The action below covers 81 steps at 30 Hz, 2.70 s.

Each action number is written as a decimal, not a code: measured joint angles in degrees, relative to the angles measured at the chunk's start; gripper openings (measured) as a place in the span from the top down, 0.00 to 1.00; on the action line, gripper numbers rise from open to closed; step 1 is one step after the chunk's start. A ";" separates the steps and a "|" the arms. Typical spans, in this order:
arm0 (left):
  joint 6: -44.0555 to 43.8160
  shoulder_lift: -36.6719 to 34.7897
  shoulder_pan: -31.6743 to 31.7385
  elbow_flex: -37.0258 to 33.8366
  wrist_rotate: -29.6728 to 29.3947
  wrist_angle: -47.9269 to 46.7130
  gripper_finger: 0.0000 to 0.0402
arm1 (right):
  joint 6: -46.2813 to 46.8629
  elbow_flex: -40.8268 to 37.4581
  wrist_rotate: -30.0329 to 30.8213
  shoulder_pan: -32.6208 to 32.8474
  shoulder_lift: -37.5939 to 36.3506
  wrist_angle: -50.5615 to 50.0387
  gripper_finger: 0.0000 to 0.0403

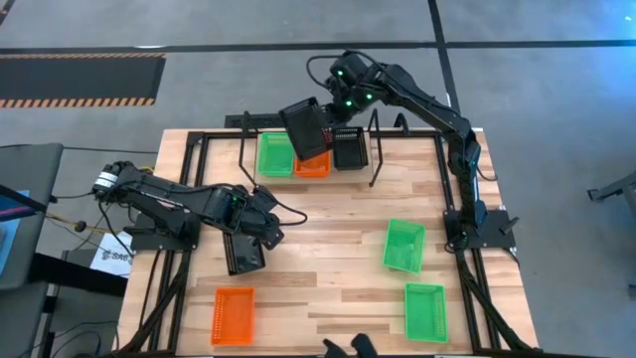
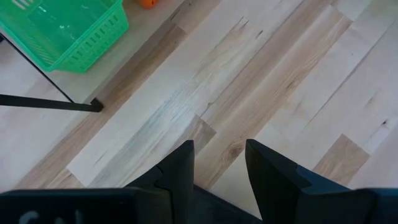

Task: Stack baskets on shelf by color
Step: Stack the bottom black bin on top of the black bin on the shelf

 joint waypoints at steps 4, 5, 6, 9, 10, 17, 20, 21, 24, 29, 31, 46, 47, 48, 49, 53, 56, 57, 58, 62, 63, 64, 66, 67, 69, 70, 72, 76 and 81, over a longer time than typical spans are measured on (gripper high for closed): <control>0.02 -0.02 0.00 0.00 0.00 -0.10 0.67 | -0.26 0.00 5.83 -0.52 0.00 -6.49 1.00; 0.16 0.00 -0.02 0.00 0.00 -0.11 0.67 | -0.67 0.00 6.37 -0.97 0.00 -8.33 1.00; 0.36 0.00 0.00 0.00 0.00 -0.11 0.67 | -1.07 0.00 6.49 -1.56 0.00 -10.04 1.00; 0.61 -0.02 0.00 0.00 0.02 -0.13 0.67 | -1.42 -0.02 6.88 -3.75 -0.39 -13.43 1.00; 0.61 0.00 -0.02 0.00 0.04 -0.13 0.67 | -1.48 -0.02 7.00 -4.45 -0.73 -13.52 1.00; 1.68 0.00 -0.02 0.00 0.20 -0.15 0.67 | -2.17 -0.02 7.22 -9.57 -6.14 -14.30 1.00; 1.73 -0.02 -0.02 0.00 0.79 -0.15 0.67 | -2.36 -0.02 7.26 -12.44 -10.10 -14.87 1.00; 1.73 -0.01 -0.02 0.00 0.88 -0.15 0.67 | -2.40 -0.02 7.30 -13.24 -11.57 -15.16 1.00; 1.73 -0.01 0.00 0.00 1.10 -0.15 0.67 | -2.59 -0.02 7.34 -14.83 -15.97 -16.38 1.00; 1.75 -0.01 -0.02 0.00 1.11 -0.15 0.67 | -2.73 -0.02 9.19 -14.95 -22.81 -19.06 1.00; 1.75 -0.01 -0.01 0.00 1.09 -0.15 0.67 | -2.40 -0.01 11.33 -14.17 -25.26 -21.43 1.00; 2.30 0.00 -0.02 0.00 1.08 -0.15 0.67 | 9.16 -9.19 28.90 9.91 -33.25 -23.20 1.00; 2.51 -0.02 -0.01 0.00 1.09 -0.14 0.67 | 10.63 -12.16 29.73 11.21 -34.40 -22.99 1.00; 2.81 0.00 -0.01 0.00 1.07 -0.13 0.67 | 12.04 -15.10 30.42 12.25 -35.65 -22.44 1.00; 3.13 -0.01 0.00 0.00 1.07 -0.13 0.67 | 13.64 -18.66 31.39 13.33 -37.27 -21.17 1.00; 3.91 -0.01 -0.02 0.00 1.11 -0.13 0.67 | 18.56 -33.58 32.24 16.86 -44.94 -9.68 1.00; 3.93 0.00 -0.02 0.00 1.41 -0.13 0.67 | 21.49 -43.76 31.56 18.91 -50.83 3.22 1.00; 3.93 -0.02 -0.02 0.00 1.51 -0.15 0.67 | 22.05 -46.76 31.49 19.52 -52.46 7.29 1.00; 3.93 -0.02 -0.02 0.00 1.51 -0.13 0.67 | 22.49 -49.42 31.31 20.08 -53.61 10.70 1.00; 4.12 0.00 0.00 0.00 1.53 -0.15 0.67 | 23.18 -57.01 27.98 20.10 -54.90 19.24 1.00; 4.11 -0.01 -0.02 0.00 1.56 -0.15 0.67 | 23.15 -57.94 26.94 19.64 -54.52 20.01 1.00; 4.11 -0.02 -0.02 0.00 1.57 -0.15 0.67 | 23.18 -58.66 26.29 19.02 -54.09 20.49 1.00; 4.09 -0.02 -0.02 0.00 1.60 -0.13 0.67 | 23.18 -59.63 24.30 16.92 -52.75 20.34 1.00; 4.07 0.00 -0.01 0.00 1.60 -0.13 0.67 | 23.16 -60.00 22.82 15.70 -51.92 20.33 1.00; 4.05 0.00 -0.02 0.00 1.60 -0.13 0.67 | 22.53 -60.08 20.25 12.98 -49.63 20.32 1.00; 3.91 0.00 -0.02 0.00 1.60 -0.13 0.67 | 21.70 -60.08 18.89 11.56 -48.60 20.81 1.00; 3.29 0.00 0.00 0.00 1.60 -0.12 0.67 | 20.64 -60.08 16.15 8.48 -46.64 21.72 1.00; 2.88 0.00 -0.02 0.00 1.60 -0.13 0.67 | 17.19 -60.08 9.09 3.61 -42.16 28.31 1.00; 2.25 -0.01 -0.01 0.00 1.60 -0.11 0.67 | 15.40 -60.00 -1.03 -1.90 -36.98 36.73 1.00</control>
